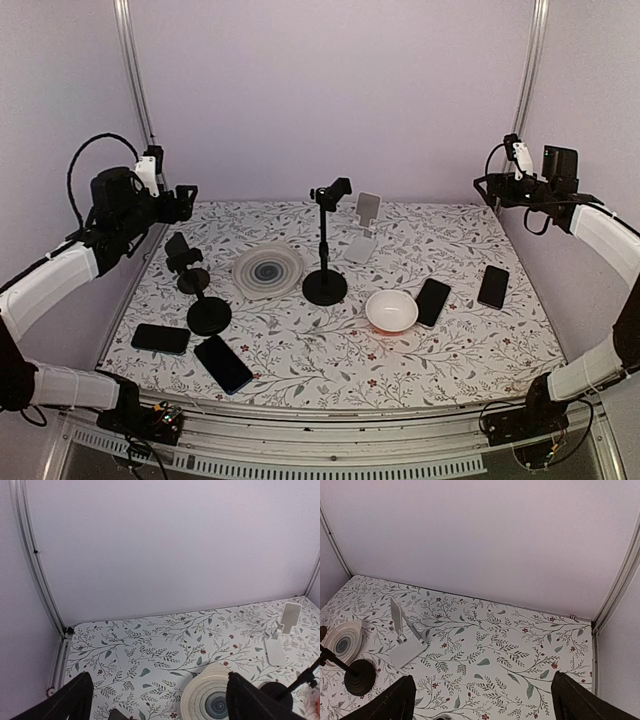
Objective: Place the phone on the phone stand
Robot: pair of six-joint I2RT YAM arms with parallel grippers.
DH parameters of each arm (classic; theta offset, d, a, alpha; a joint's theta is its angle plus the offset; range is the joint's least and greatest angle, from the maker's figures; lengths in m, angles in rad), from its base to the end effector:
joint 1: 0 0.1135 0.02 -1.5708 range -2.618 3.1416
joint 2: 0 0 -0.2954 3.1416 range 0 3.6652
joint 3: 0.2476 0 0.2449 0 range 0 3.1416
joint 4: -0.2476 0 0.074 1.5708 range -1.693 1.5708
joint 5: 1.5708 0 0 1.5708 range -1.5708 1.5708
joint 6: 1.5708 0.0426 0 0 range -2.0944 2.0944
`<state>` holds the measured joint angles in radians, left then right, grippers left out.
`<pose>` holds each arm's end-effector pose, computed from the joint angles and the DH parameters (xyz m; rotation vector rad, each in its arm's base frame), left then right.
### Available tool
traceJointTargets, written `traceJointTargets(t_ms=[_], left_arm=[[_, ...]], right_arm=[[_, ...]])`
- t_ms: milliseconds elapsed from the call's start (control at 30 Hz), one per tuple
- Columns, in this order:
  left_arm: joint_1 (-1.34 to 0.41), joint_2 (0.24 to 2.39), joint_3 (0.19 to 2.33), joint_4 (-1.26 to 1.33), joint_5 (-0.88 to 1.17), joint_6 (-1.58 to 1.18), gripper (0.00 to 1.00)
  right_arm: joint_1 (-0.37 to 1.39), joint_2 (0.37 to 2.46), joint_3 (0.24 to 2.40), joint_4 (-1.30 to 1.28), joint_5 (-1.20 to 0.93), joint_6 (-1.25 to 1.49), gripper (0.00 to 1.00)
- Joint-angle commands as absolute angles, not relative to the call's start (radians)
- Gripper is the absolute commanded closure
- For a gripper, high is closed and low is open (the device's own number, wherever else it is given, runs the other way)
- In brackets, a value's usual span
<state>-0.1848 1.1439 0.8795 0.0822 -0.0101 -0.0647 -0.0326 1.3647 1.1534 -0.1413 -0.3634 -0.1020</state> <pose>0.2529 -0.0468 0.3571 0.0980 1.7534 -0.1731 0.3114 0.0050 0.3722 -0.3080 1.8828 0.2581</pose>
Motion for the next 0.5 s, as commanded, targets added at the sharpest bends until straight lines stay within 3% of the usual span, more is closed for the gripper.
traceJointTargets(t_ms=[0, 233, 467], left_arm=[[-0.216, 1.158, 0.908, 0.152, 0.1, -0.041, 0.06], [-0.385, 1.175, 0.966, 0.088, 0.14, -0.011, 0.08], [-0.611, 1.185, 0.974, 0.033, 0.127, 0.007, 0.11]], right_arm=[[-0.047, 1.382, 1.136, -0.104, -0.454, -0.1, 0.02], [-0.054, 1.39, 1.131, -0.181, -0.675, -0.236, 0.01], [-0.013, 1.397, 1.13, -0.254, -0.78, -0.335, 0.1]])
